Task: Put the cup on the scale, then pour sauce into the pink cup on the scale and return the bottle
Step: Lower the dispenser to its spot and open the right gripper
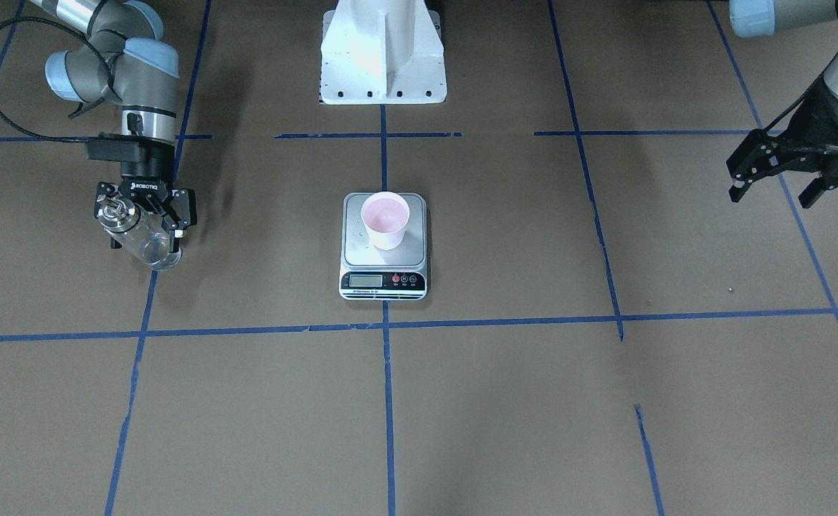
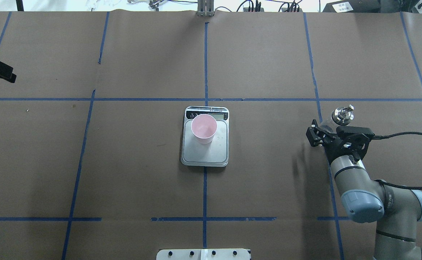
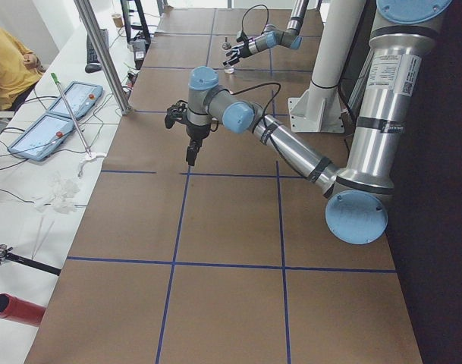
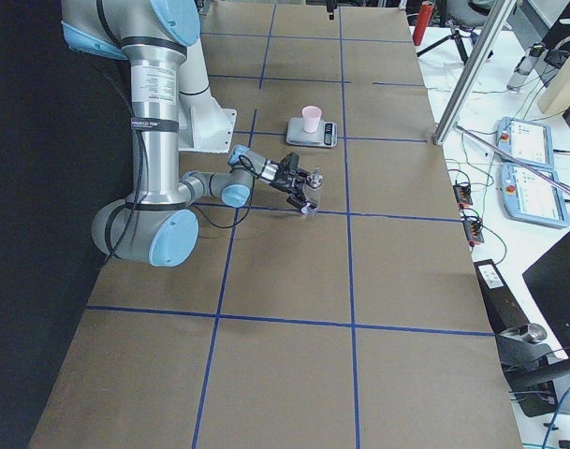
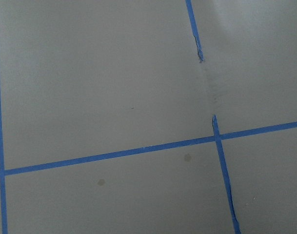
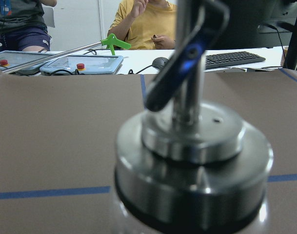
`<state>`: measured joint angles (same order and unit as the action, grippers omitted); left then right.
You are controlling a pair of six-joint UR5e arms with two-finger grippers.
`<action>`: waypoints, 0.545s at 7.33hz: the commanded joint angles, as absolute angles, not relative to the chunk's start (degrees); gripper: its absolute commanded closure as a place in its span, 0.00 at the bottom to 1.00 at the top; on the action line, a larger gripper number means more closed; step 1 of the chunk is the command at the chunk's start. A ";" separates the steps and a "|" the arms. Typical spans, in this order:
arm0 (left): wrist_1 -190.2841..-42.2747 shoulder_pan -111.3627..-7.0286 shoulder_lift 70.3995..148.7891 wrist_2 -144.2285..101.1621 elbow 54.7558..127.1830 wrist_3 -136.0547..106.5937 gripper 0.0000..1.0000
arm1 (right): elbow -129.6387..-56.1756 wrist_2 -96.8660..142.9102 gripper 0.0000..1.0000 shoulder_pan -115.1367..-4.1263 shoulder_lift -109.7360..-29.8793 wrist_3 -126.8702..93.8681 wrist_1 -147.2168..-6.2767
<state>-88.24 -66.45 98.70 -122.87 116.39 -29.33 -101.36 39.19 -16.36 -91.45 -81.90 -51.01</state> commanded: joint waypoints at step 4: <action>-88.24 -66.36 98.79 -122.87 116.98 -31.29 0.00 | -105.38 34.55 0.00 -10.12 -97.90 -82.62 -50.80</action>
<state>-88.24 -66.37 98.77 -122.85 116.88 -31.06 -104.82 35.47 -11.46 -96.15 -82.47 -50.89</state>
